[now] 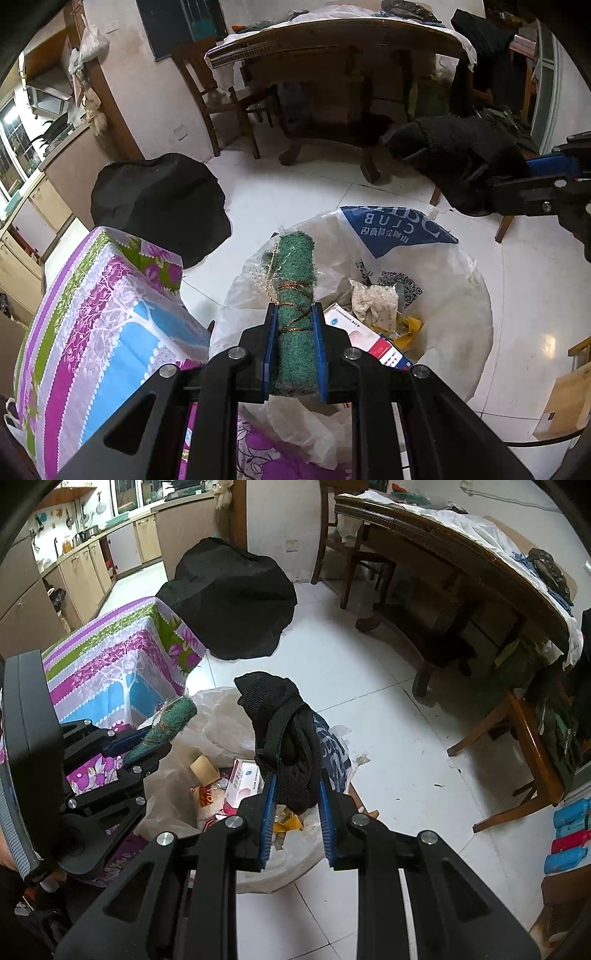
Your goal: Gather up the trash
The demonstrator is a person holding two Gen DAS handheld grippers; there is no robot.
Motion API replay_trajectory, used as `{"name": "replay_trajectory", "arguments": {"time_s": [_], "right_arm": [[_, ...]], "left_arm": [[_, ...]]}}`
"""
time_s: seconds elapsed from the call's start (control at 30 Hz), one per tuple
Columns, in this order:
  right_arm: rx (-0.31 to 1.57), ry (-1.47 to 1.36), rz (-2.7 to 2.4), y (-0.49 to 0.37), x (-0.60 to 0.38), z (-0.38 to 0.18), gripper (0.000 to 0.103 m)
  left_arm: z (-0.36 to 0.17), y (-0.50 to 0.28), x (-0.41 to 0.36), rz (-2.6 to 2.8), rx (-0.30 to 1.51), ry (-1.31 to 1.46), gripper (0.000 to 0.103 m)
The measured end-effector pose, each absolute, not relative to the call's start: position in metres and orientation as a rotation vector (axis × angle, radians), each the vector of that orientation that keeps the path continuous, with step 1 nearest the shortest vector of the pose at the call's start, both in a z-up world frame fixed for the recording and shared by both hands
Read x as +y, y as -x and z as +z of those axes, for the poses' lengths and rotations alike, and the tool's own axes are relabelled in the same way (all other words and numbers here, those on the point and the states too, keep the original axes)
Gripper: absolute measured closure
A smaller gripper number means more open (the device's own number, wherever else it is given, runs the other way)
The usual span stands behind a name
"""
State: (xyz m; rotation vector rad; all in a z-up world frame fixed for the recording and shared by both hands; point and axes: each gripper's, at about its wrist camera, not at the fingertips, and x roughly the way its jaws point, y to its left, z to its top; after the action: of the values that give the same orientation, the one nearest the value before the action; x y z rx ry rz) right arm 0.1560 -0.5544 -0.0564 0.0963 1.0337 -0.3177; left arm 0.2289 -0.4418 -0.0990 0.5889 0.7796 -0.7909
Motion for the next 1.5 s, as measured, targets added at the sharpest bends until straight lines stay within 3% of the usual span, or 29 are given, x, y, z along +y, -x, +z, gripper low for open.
{"name": "replay_trajectory", "arguments": {"time_s": [0.47,0.53,0.6,0.63,0.67,1.07,1.13,1.2,1.23,1.3,1.37,1.5], "right_arm": [[1.056,-0.098,-0.311,-0.161,-0.554,-0.064,0.083],[1.081,-0.090,-0.281,-0.164,-0.552,-0.067,0.078],[1.081,-0.082,-0.288,-0.166,-0.551,-0.069,0.068],[1.081,-0.086,-0.288,-0.166,-0.551,-0.070,0.068],[1.080,-0.089,-0.284,-0.166,-0.551,-0.071,0.068],[0.987,-0.158,-0.335,-0.135,-0.542,-0.070,0.067],[0.928,-0.148,-0.373,-0.121,-0.531,-0.065,0.054],[0.832,-0.129,-0.409,-0.096,-0.512,-0.055,0.030],[0.795,-0.126,-0.419,-0.086,-0.504,-0.051,0.025],[0.702,-0.130,-0.452,-0.057,-0.485,-0.041,0.010],[0.636,-0.145,-0.468,-0.038,-0.473,-0.032,0.006],[0.511,-0.226,-0.515,0.002,-0.447,-0.016,0.006]], "left_arm": [[-0.101,-0.230,-0.442,-0.790,0.788,-0.589,0.084],[-0.102,-0.231,-0.443,-0.794,0.791,-0.590,0.084],[-0.104,-0.231,-0.443,-0.792,0.794,-0.601,0.077],[-0.105,-0.231,-0.443,-0.784,0.794,-0.606,0.065],[-0.106,-0.232,-0.443,-0.782,0.790,-0.607,0.060],[-0.097,-0.224,-0.417,-0.777,0.751,-0.547,0.059],[-0.089,-0.212,-0.404,-0.780,0.705,-0.526,0.056],[-0.077,-0.195,-0.383,-0.785,0.627,-0.495,0.042],[-0.071,-0.186,-0.374,-0.782,0.591,-0.475,0.027],[-0.057,-0.168,-0.353,-0.780,0.509,-0.429,0.019],[-0.041,-0.147,-0.327,-0.784,0.414,-0.379,0.004],[-0.017,-0.118,-0.287,-0.799,0.316,-0.303,0.004]]}}
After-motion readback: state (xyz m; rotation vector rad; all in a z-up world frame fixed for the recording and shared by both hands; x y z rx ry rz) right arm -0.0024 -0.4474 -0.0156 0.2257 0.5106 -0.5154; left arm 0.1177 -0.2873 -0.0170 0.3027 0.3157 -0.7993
